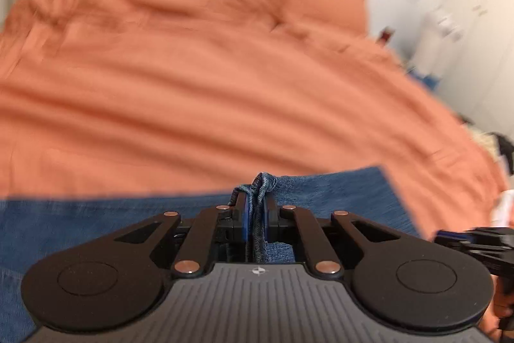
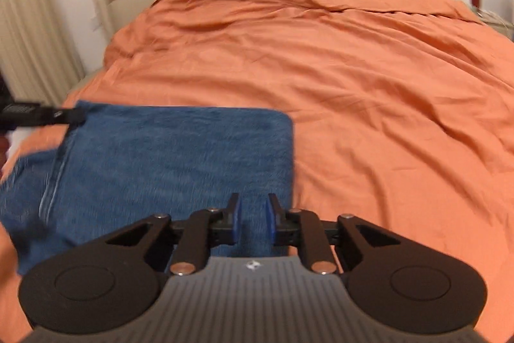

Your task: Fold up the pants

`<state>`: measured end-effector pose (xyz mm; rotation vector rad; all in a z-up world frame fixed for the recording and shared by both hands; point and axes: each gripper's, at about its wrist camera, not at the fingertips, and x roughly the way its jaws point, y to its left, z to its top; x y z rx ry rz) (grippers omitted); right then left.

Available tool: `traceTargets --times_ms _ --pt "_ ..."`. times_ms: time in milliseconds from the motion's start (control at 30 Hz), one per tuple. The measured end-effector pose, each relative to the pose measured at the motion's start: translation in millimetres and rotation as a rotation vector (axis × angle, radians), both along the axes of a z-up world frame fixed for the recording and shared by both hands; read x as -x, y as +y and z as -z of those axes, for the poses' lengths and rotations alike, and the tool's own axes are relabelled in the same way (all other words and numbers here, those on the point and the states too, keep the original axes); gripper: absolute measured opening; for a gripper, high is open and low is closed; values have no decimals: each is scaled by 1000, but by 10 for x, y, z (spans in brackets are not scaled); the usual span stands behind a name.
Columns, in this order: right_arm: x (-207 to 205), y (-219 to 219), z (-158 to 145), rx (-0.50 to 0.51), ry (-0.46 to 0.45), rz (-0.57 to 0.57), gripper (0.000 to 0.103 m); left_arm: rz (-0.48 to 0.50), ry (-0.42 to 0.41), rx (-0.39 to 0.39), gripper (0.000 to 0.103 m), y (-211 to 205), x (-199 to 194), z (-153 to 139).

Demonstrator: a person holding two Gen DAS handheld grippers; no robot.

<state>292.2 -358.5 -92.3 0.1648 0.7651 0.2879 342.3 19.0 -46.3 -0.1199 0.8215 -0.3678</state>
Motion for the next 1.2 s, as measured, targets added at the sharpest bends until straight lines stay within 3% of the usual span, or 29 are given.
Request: traceTargets --times_ms 100,300,333,467,533,667,800,933,1067,1200 --pt "12 110 123 69 29 -40 7 -38 49 -24 9 110 -75 328" --pt "-10 188 397 173 97 -90 1 -46 92 -46 11 90 -162 613" --pt "-14 187 415 178 110 -93 1 -47 93 -50 11 82 -154 609" --pt "-29 150 266 153 117 -66 2 -35 40 -130 35 35 -75 427" --pt "-46 123 104 126 65 -55 2 -31 -1 -141 35 54 -11 311" --pt "-404 210 -82 163 -36 -48 2 -44 -29 -106 35 71 8 154" --pt "-962 307 23 174 -22 -45 2 -18 -39 -102 35 4 3 174" --pt "-1343 328 298 183 45 -12 0 3 -6 -150 35 -124 -106 410" --pt "-1435 296 489 173 94 5 0 7 28 -158 38 -112 -165 574" --pt "-1324 302 358 214 84 11 0 -5 12 -166 39 -92 -62 443"
